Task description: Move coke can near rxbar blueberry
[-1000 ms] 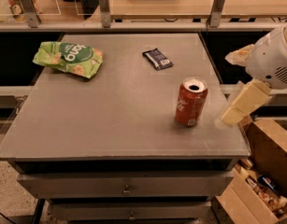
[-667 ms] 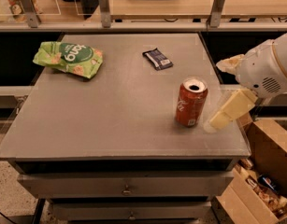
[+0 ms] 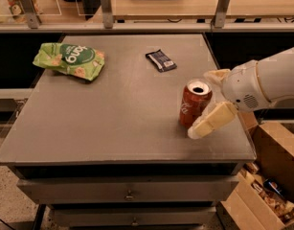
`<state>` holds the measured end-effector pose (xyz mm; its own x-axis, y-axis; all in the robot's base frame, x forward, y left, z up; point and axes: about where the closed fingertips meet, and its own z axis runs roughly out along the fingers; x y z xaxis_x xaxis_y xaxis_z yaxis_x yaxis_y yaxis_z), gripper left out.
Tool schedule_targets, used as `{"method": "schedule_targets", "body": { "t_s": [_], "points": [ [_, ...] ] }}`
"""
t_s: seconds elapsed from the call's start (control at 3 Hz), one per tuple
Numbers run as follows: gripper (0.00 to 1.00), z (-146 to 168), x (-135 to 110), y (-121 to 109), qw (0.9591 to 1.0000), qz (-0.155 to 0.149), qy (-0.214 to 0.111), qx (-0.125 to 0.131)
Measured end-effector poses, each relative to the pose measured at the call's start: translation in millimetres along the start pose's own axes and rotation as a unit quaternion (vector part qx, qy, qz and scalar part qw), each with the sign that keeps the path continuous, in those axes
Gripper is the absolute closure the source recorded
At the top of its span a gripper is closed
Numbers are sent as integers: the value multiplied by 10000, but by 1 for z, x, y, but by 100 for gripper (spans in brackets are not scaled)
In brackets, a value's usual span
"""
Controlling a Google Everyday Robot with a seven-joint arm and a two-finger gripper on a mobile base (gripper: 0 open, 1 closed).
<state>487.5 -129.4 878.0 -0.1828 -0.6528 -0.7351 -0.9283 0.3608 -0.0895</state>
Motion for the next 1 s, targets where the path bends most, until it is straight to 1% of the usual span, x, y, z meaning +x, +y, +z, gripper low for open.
{"method": "schedule_targets", "body": {
  "t_s": [0.33, 1.0],
  "points": [
    [17, 9, -3, 1, 9995, -34, -323, -15],
    [63, 10, -7, 3, 9994, -75, -324, -33]
  ]
}}
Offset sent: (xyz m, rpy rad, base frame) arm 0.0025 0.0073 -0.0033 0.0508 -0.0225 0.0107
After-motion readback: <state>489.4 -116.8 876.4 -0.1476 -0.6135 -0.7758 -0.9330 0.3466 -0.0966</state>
